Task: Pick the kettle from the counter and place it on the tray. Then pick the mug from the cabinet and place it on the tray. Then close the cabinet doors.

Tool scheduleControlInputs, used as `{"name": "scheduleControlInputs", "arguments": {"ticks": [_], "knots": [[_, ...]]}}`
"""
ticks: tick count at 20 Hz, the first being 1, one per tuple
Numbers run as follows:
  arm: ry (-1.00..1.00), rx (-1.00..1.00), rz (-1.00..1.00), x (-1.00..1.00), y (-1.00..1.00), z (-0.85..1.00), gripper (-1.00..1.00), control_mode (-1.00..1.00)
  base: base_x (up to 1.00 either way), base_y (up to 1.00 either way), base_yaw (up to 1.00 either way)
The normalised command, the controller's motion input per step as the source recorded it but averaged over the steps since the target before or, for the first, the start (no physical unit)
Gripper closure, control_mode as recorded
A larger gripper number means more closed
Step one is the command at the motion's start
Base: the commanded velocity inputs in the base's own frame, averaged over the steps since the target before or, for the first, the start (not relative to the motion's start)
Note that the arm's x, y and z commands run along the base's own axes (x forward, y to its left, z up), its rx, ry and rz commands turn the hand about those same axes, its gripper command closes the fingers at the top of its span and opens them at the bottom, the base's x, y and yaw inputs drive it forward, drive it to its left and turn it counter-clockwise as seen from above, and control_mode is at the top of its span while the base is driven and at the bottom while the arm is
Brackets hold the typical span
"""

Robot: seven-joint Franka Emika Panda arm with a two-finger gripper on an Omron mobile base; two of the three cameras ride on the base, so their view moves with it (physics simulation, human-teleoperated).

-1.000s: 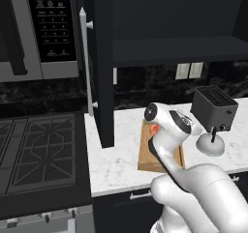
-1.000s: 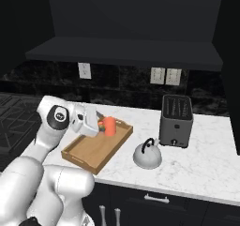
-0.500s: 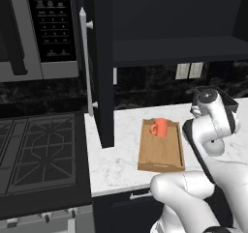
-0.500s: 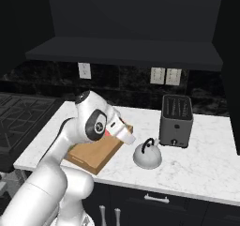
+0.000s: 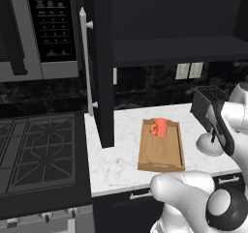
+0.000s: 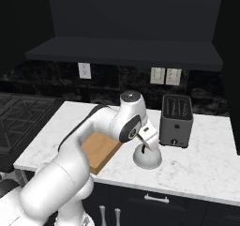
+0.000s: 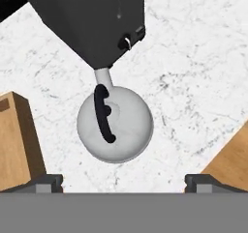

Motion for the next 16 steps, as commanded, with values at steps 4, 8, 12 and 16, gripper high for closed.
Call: {"name": "scheduleControlInputs", "arguments": {"ticks": [4,8,12,16], "knots": [[0.16,0.14,0.05,0.26,0.0,-0.26,-1.0,-1.0,0.0,0.0,0.0],[0.15,0.1,0.01,0.17,0.0,-0.33,-1.0,-1.0,0.0,0.0,0.0],[0.04,0.09,0.0,0.0,0.0,-0.3,-1.0,-1.0,0.0,0.0,0.0],[0.0,0.06,0.0,0.04,0.01,-0.16,-1.0,-1.0,0.0,0.0,0.0]]}}
